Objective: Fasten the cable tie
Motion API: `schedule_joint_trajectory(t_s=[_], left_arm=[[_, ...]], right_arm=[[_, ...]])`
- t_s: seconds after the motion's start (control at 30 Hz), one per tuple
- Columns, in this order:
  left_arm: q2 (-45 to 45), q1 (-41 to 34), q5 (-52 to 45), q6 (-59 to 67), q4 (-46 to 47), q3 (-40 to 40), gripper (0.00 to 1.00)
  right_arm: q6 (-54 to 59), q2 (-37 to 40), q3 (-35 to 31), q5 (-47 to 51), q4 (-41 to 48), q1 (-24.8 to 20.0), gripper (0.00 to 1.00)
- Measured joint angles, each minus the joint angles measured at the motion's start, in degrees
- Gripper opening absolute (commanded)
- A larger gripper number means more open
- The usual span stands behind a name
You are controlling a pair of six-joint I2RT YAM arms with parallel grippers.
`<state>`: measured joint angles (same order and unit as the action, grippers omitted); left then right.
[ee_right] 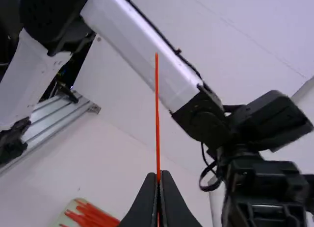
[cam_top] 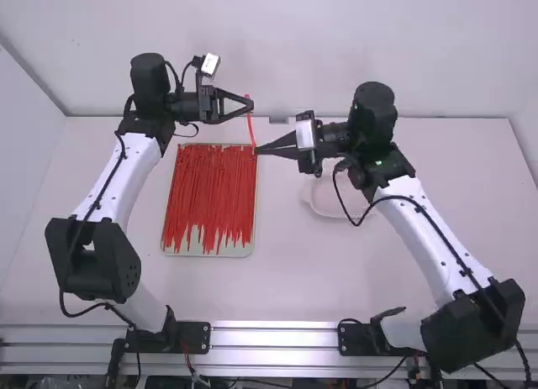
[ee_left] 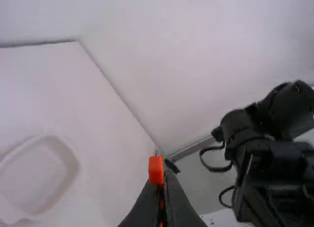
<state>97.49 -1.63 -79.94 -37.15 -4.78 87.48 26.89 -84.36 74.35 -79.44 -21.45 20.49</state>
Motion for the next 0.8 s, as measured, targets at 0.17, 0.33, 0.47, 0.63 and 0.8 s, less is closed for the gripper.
schedule_joint_trajectory(t_s=[0.17,0.33,0.47,0.63,0.8], left_arm=[[0.0,-0.3,0.0,10.4,0.0,0.0,0.02],[0.0,-0.3,0.0,23.7,1.3,0.0,0.02],[0.0,-0.3,0.0,34.3,1.4,0.0,0.02],[0.0,-0.3,1.2,43.4,0.0,0.0,0.02],[0.0,-0.1,1.2,47.9,-2.4,0.0,0.02]], right_arm=[[-25.3,-4.7,0.2,4.0,-19.8,-0.7,0.00],[-52.7,-7.7,0.2,8.0,-26.6,-1.2,0.00],[-65.3,-7.9,0.2,8.2,-22.9,-1.9,0.00],[-73.6,-7.9,0.2,6.2,-16.1,-1.7,0.00],[-76.9,-7.9,0.2,4.7,-10.4,0.2,0.00]])
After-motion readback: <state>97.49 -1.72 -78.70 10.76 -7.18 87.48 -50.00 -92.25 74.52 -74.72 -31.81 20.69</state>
